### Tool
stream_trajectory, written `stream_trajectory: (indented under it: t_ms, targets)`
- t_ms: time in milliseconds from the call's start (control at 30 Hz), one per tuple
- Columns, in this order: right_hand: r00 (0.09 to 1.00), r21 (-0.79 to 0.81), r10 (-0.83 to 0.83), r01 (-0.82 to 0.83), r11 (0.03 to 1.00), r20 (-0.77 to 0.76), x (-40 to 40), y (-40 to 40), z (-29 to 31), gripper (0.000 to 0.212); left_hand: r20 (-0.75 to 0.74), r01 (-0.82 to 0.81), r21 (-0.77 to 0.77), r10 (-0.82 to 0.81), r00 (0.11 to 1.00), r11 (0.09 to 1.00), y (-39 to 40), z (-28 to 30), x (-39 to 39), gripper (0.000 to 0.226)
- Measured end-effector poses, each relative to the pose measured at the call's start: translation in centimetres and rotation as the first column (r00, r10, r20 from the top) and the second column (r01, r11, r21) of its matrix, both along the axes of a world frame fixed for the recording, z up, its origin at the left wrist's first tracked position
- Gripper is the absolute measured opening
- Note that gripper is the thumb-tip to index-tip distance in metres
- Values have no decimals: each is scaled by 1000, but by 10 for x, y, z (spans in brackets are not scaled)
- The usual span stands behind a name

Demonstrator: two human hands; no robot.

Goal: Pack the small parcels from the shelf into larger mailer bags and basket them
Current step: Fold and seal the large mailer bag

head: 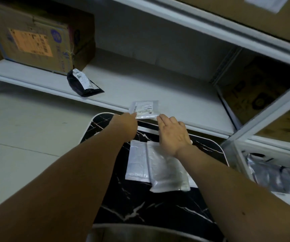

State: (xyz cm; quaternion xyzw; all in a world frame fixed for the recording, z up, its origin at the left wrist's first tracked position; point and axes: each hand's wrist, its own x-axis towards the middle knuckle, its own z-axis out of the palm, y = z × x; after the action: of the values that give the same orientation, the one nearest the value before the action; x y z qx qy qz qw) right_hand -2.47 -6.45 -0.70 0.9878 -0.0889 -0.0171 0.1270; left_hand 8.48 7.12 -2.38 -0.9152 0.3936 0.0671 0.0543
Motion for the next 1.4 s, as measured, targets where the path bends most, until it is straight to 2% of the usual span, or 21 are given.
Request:
stream_trajectory:
  t_ms: [300, 600, 767, 867, 933, 1000, 1067, 1167, 1400]
  targets:
    - [996, 99, -85, 85, 991, -8, -120, -2, 1, 63, 67, 55, -34, -53, 996, 998, 0, 6, -122, 55]
    - [990, 205, -141, 139, 969, -5, -187, 6, -20, 48, 146, 130, 66, -139, 979, 989, 5, -3, -200, 51]
    - [984, 174, -160, 172, 970, -79, -200, 12, -28, 31, 43, 207, 19, -208, 977, 978, 8, -8, -213, 35]
    - [969, 212, -248, 246, 946, -19, -194, 11, -35, 30, 15, 92, -128, -91, 996, 988, 3, -14, -209, 30]
    - [951, 308, -301, 264, 914, 76, -185, 11, -40, 32, 61, 9, -178, 2, 998, 984, -1, -24, -205, 36]
    - [948, 387, -291, 222, 895, 129, -173, 13, -48, 41, 73, -45, -122, 54, 996, 991, -7, -35, -202, 58]
    - [969, 399, -240, 197, 896, 62, -160, 14, -58, 53, 56, -38, -56, 42, 998, 998, -15, -46, -197, 68]
    - [980, 381, -191, 195, 904, -49, -146, 10, -79, 59, 16, 7, -14, -6, 1000, 1000, -24, -64, -188, 73]
    - [979, 435, -164, 200, 878, -119, -139, -5, -101, 56, -109, 13, -64, -19, 994, 998, -24, -87, -173, 62]
